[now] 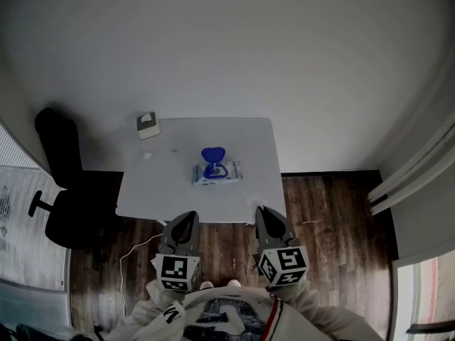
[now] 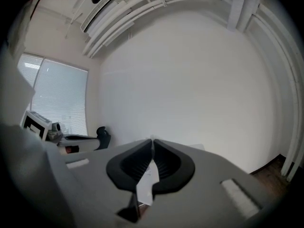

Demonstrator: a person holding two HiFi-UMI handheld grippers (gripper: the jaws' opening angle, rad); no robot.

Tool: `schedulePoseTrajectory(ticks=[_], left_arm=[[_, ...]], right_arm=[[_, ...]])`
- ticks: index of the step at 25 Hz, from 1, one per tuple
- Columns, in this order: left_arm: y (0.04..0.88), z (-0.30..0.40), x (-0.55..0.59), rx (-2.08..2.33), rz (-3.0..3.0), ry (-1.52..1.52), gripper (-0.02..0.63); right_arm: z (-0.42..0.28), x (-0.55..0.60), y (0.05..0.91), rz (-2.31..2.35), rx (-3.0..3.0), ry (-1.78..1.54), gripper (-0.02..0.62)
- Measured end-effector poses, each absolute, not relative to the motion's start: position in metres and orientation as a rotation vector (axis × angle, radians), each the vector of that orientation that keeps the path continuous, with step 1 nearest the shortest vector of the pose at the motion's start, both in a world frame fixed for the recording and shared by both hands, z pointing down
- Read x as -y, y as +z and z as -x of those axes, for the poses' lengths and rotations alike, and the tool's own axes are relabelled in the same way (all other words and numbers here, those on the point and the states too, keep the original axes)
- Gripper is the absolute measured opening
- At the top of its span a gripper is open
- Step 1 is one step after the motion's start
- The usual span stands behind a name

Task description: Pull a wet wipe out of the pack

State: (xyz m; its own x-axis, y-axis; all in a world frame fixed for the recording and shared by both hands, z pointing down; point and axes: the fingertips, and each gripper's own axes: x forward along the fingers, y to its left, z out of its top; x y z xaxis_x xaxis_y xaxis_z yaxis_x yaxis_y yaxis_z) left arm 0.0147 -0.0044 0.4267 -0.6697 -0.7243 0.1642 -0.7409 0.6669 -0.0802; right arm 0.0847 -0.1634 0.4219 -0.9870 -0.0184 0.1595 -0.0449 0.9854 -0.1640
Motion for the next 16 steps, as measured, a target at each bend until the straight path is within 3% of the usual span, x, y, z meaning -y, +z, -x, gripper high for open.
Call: schedulePoseTrajectory(ticks=[16], left_arm=[[0.427,-0.003,-0.015,2.751,-1.243,0.19,0.005]], right_arm=[[-0.075,0.144,0.423,-0.071,2.969,0.236,0.014]])
